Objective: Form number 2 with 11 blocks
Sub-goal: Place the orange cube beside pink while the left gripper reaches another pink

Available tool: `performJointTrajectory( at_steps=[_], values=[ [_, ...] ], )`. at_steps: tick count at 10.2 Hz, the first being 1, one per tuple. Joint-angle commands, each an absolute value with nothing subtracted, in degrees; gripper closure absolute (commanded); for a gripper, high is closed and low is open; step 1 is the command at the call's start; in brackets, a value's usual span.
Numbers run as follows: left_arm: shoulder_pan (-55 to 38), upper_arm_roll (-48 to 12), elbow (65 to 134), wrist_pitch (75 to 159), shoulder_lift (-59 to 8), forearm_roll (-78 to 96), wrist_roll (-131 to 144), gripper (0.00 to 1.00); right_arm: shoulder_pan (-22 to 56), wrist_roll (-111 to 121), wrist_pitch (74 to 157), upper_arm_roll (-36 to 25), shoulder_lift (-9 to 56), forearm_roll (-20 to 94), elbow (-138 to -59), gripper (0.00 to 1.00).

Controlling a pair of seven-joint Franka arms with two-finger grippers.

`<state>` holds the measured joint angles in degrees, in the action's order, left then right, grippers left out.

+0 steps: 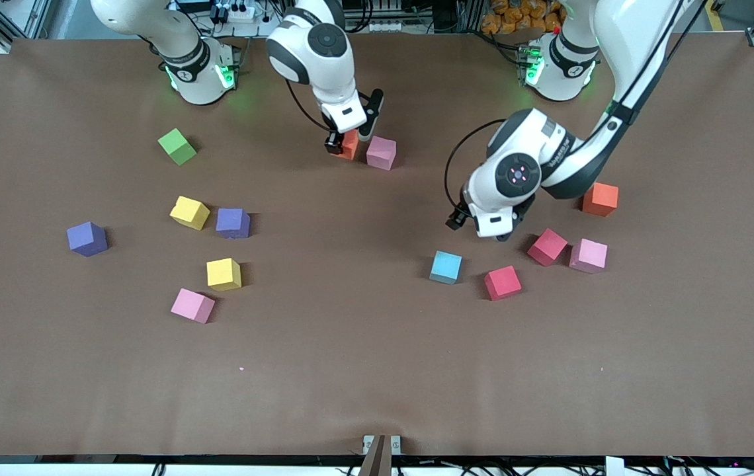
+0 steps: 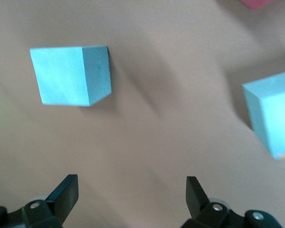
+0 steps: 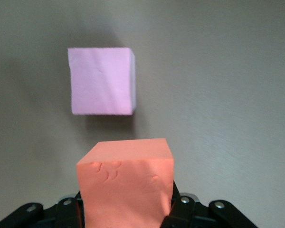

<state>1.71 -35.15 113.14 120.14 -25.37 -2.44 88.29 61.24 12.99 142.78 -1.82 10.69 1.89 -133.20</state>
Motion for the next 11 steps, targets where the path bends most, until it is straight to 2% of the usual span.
performJointTrajectory(
  at_steps=[1,6,11],
  values=[
    [1.58,-33.14,114.26,116.91,-23.47,-1.93,87.10,0.00,62.40,10.11,146.07,-2.20,13.00,1.58,-133.24,0.66],
    [6.50,-29.28,118.56,116.28,-14.34,-0.27,74.72,0.00,63.81,9.49,151.60,-2.20,16.25,1.67,-133.33,0.66],
    [5.80,-14.88,112.76,104.77,-13.36,2.29,64.86,0.00,65.21,9.40,154.51,-2.20,18.72,1.67,-133.24,0.65]
  ],
)
